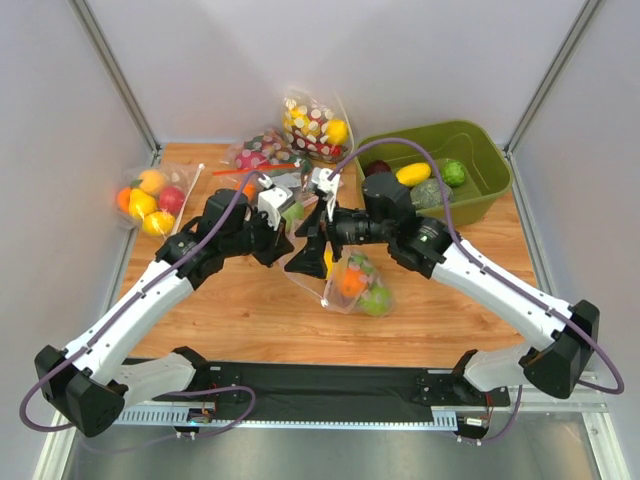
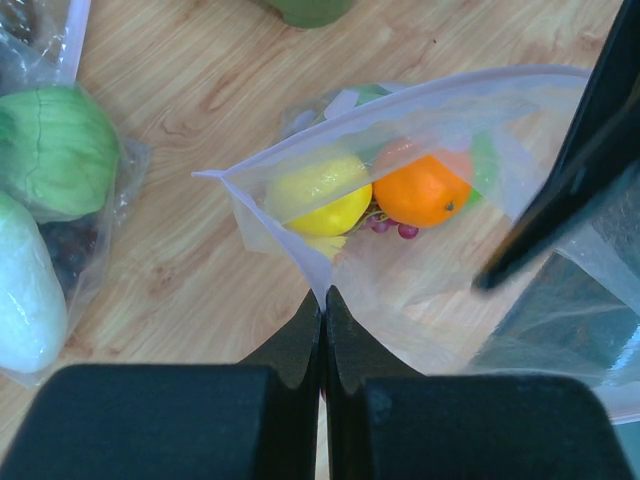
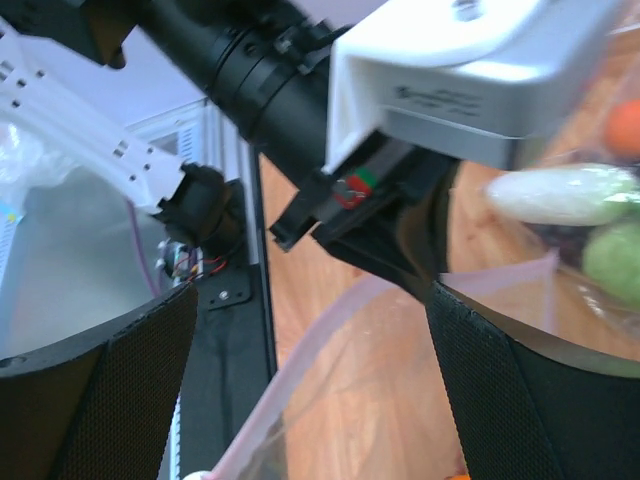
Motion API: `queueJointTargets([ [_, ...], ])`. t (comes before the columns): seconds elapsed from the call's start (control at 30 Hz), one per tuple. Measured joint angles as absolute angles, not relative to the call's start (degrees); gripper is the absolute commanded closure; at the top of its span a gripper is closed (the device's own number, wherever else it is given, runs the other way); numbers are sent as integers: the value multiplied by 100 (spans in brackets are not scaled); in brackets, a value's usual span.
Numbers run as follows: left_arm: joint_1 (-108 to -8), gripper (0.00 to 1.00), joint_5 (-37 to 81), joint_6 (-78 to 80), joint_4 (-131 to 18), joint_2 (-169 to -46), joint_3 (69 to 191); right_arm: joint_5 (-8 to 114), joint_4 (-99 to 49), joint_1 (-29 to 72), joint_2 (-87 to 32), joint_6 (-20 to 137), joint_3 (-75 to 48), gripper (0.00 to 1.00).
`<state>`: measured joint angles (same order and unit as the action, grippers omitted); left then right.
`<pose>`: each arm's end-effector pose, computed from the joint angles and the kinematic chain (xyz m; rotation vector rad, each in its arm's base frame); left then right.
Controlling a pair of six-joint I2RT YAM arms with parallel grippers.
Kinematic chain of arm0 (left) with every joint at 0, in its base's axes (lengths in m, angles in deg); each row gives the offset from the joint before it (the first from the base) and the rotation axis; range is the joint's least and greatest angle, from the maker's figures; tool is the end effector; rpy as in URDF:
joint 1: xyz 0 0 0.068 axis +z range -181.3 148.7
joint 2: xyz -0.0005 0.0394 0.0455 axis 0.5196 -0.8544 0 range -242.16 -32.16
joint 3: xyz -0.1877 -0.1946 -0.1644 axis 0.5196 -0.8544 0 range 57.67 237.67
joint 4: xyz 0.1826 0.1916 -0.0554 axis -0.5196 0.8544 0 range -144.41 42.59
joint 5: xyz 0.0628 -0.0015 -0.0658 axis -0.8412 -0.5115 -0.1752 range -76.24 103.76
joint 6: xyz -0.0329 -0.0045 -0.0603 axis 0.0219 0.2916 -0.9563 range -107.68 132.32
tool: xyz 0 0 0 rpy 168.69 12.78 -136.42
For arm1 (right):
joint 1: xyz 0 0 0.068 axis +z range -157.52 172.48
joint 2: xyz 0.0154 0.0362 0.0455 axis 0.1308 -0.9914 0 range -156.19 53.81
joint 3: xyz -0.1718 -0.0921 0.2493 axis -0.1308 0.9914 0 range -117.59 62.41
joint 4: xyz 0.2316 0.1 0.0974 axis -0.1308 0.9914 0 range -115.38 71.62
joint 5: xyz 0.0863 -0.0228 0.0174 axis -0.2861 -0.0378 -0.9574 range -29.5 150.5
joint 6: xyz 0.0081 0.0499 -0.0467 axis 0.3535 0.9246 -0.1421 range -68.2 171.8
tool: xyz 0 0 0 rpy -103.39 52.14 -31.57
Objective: Open the zip-top bag and remove the fake food
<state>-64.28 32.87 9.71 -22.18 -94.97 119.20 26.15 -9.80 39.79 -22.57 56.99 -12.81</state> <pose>0.1917 -0.1460 0.3727 0.7674 2.0690 -0.7133 0.1925 0.2549 0.4340 -1.1096 1.6449 1.1720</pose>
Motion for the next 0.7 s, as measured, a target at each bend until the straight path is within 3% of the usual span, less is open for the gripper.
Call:
queueJointTargets([
  [0.2,-6428,100,3265,973,-2248,-9416,11866,2466,-600,4196,-2685,5782,-1373,6],
  [0.7,-6428,100,3315,989,-2338,-9099,11669,4016,-206,3949,-2674,6551,-896,7],
])
